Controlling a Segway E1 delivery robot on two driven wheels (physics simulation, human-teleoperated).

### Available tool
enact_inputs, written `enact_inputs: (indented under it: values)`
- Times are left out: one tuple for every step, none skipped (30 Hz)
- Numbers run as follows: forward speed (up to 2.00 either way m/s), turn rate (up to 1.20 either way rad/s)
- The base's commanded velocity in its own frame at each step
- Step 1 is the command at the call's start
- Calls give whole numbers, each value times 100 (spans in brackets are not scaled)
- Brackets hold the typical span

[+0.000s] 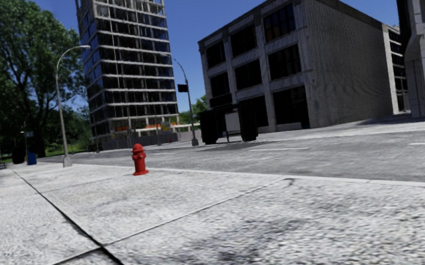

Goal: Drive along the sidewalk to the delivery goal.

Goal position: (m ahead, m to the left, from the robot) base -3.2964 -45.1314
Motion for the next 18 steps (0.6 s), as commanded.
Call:
enact_inputs:
  values:
    - [162, -98]
    - [162, -102]
    - [162, -104]
    - [162, -104]
    - [162, -106]
    - [162, -107]
    - [162, -107]
    - [162, -107]
    - [162, -107]
    - [162, -107]
    - [162, -107]
    - [162, -107]
    - [162, -107]
    - [162, -107]
    - [162, -107]
    - [162, -108]
    - [162, -108]
    - [162, -108]
